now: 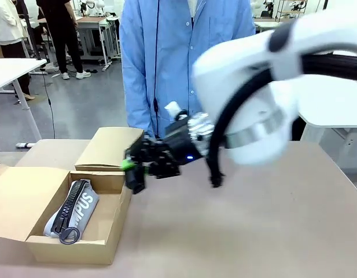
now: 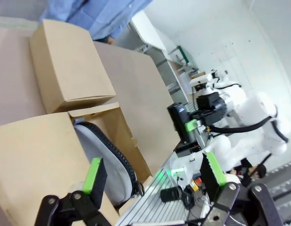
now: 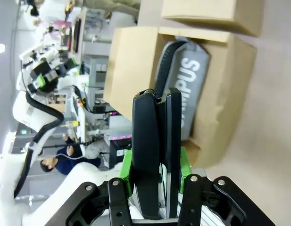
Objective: Place items inside the box.
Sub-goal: Pick up a Pencil pouch or Stapler and place it inside the Mailer Box closest to the robot.
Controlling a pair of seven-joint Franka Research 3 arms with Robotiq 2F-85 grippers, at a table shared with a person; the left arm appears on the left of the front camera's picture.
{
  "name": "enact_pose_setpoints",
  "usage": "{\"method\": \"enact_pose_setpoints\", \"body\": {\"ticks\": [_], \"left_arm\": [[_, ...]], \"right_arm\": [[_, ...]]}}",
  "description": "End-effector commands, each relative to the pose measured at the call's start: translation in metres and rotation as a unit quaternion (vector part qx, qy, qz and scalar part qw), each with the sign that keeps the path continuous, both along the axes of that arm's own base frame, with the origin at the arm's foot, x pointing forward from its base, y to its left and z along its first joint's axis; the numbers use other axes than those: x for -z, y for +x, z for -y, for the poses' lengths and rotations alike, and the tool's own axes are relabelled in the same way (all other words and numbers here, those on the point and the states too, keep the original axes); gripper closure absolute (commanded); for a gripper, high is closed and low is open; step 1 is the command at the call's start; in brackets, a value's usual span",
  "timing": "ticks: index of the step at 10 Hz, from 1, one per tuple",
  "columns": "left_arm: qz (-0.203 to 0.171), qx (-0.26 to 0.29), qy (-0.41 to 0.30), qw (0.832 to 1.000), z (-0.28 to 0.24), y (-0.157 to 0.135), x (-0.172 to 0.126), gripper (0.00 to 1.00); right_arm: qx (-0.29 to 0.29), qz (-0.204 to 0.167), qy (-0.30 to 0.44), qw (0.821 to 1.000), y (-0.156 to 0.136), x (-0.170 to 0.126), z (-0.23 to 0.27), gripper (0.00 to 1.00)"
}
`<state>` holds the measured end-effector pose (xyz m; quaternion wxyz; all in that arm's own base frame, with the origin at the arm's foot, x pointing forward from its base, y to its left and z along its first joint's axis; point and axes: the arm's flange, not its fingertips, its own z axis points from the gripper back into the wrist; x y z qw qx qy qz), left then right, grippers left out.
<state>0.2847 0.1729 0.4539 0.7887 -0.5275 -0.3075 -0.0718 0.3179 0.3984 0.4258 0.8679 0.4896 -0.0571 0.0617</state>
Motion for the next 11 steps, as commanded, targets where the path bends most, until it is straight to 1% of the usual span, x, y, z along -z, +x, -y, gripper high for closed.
{"method": "enact_pose_setpoints", "body": {"ticks": [1, 3, 4, 5, 6, 8, 10, 11], "left_arm": [[0.015, 0.0, -0.008, 1.0, 0.001, 0.0, 0.0, 0.0], [0.015, 0.0, -0.008, 1.0, 0.001, 0.0, 0.0, 0.0], [0.015, 0.0, -0.008, 1.0, 0.001, 0.0, 0.0, 0.0], [0.015, 0.0, -0.008, 1.0, 0.001, 0.0, 0.0, 0.0], [0.015, 0.0, -0.008, 1.0, 0.001, 0.0, 0.0, 0.0], [0.015, 0.0, -0.008, 1.0, 0.001, 0.0, 0.0, 0.0], [0.015, 0.0, -0.008, 1.0, 0.001, 0.0, 0.0, 0.0], [0.015, 0.0, -0.008, 1.0, 0.001, 0.0, 0.0, 0.0]], "right_arm": [[0.0, 0.016, -0.007, 1.0, -0.008, -0.006, 0.031, 0.58], [0.0, 0.016, -0.007, 1.0, -0.008, -0.006, 0.031, 0.58], [0.002, -0.001, -0.004, 1.0, 0.005, 0.004, 0.003, 0.58], [0.032, -0.011, -0.06, 0.998, 0.003, 0.013, -0.026, 0.58], [0.044, -0.016, -0.073, 0.996, 0.003, 0.02, -0.049, 0.58], [0.052, -0.031, -0.081, 0.995, 0.002, 0.031, -0.078, 0.58], [0.054, -0.046, -0.108, 0.992, 0.007, 0.043, -0.099, 0.58], [0.049, -0.046, -0.126, 0.99, 0.008, 0.048, -0.108, 0.58]]}}
